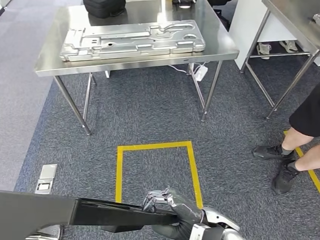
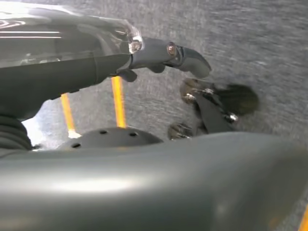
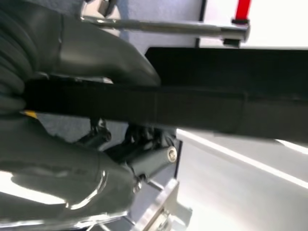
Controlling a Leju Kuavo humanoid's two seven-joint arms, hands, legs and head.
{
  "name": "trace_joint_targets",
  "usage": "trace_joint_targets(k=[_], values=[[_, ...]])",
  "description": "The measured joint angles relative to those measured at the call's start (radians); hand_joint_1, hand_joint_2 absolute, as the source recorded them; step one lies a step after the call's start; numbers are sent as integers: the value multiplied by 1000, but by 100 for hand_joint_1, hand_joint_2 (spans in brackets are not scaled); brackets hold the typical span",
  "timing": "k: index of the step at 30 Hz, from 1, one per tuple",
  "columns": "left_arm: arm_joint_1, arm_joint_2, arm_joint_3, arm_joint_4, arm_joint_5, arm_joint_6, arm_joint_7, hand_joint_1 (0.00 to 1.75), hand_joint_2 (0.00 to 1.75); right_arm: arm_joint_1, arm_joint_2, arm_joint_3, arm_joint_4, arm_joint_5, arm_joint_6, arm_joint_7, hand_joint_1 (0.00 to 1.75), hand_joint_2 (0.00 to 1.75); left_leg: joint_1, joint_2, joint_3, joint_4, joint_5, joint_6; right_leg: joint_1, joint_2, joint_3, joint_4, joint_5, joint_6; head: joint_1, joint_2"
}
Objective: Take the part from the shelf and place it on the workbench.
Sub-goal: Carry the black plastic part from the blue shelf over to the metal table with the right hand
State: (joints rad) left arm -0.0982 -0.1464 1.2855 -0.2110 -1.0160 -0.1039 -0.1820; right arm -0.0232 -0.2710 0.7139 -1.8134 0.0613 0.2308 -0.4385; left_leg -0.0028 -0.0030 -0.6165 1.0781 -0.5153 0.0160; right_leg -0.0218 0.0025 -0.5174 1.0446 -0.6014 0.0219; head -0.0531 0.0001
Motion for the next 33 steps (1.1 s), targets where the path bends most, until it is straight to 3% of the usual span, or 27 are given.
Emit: trace_joint_targets(k=[2,4,6,7,8,9,11,12,13,15,18,20,22,23,24,26,27,28,30,33], values=[[-1,0,-1,0,1,1,-5,0,175,-3,-3,0,-5,1,0,0,175,175,5,0,11,-18,-6,7,-1,-2,4,-1,-7,11,0,0],[-3,1,-1,0,2,0,-9,0,175,-9,-5,0,-7,0,-1,0,175,175,10,0,28,-32,-8,16,0,-2,-22,58,-35,17,0,0],[-7,1,-1,0,2,-2,-10,0,175,-11,-8,0,-7,0,-2,0,175,175,10,1,41,-34,-18,23,1,-2,-99,188,-80,20,0,0],[-8,1,-2,0,1,-3,-10,0,175,-11,-9,0,-6,0,-3,0,175,175,10,1,48,-34,-24,24,0,-2,-138,244,-89,22,0,0],[-7,1,-2,0,1,-4,-10,0,175,-11,-10,0,-6,0,-4,0,175,175,10,0,58,-34,-32,23,1,-2,-164,270,-79,24,0,0],[-6,1,-2,0,1,-4,-10,0,175,-11,-11,0,-6,-1,-4,-1,175,175,11,0,69,-34,-40,21,0,-2,-171,257,-48,25,0,0],[-6,1,-2,0,1,-3,-10,0,175,-11,-11,0,-6,-2,-5,-3,175,175,12,-2,97,-34,-59,15,1,-2,-140,145,47,24,1,0],[-7,1,-2,0,0,-3,-10,0,175,-12,-12,0,-6,-2,-6,-5,175,175,11,-3,107,-33,-68,10,2,-2,-120,90,78,21,1,0],[-8,1,-2,0,0,-3,-10,0,175,-12,-12,0,-5,-2,-7,-7,175,175,10,-3,113,-33,-76,4,4,-2,-104,50,90,15,1,0],[-11,1,-3,0,-1,-1,-10,0,175,-12,-12,1,-5,-3,-9,-11,175,175,7,-3,117,-37,-83,-5,8,-1,-94,28,76,2,1,0],[-15,5,-3,0,-2,0,-10,0,175,-13,-11,1,-6,-5,-12,-15,175,175,8,-1,119,-26,-99,-18,2,-2,-82,19,62,-17,0,0],[-17,7,-4,0,-2,0,-10,0,175,-15,-9,1,-6,-5,-14,-19,175,175,10,-1,72,68,-138,-28,-2,-6,-69,17,52,-27,-2,0],[-15,10,-4,0,-2,1,-10,0,175,-15,-8,1,-5,-5,-17,-21,175,175,13,-1,-14,203,-176,-33,-2,-8,-57,17,40,-30,-3,0],[-13,11,-4,0,-2,1,-10,0,175,-14,-8,1,-5,-5,-18,-22,175,175,13,-1,-47,241,-174,-33,-2,-7,-49,17,33,-29,-2,0],[-12,12,-4,0,-2,2,-10,0,175,-14,-8,1,-4,-5,-18,-24,175,175,13,-1,-61,242,-151,-32,-2,-6,-39,17,26,-29,-3,0],[-11,15,-4,0,-2,3,-11,0,175,-15,-7,1,-4,-5,-19,-25,175,175,12,-1,-42,143,-60,-25,-2,-4,-14,17,10,-25,-3,0],[-12,16,-4,0,-2,3,-12,0,175,-17,-6,1,-3,-4,-19,-26,175,175,10,0,-24,89,-25,-20,-1,-4,-5,16,2,-21,-3,0],[-14,17,-4,0,-2,3,-12,0,175,-18,-5,1,-3,-4,-19,-27,175,175,7,0,-7,41,-8,-15,-1,-3,1,14,-4,-15,-3,0],[-17,19,-5,0,-2,4,-13,0,175,-20,-3,2,-2,-4,-20,-28,175,175,2,1,8,2,-16,-6,0,-1,6,9,-3,-1,-3,0],[-18,21,-6,0,-2,5,-15,0,175,-23,-2,2,-2,-3,-20,-29,175,175,6,-1,33,-24,-20,10,-1,-2,11,24,3,17,-2,0]])
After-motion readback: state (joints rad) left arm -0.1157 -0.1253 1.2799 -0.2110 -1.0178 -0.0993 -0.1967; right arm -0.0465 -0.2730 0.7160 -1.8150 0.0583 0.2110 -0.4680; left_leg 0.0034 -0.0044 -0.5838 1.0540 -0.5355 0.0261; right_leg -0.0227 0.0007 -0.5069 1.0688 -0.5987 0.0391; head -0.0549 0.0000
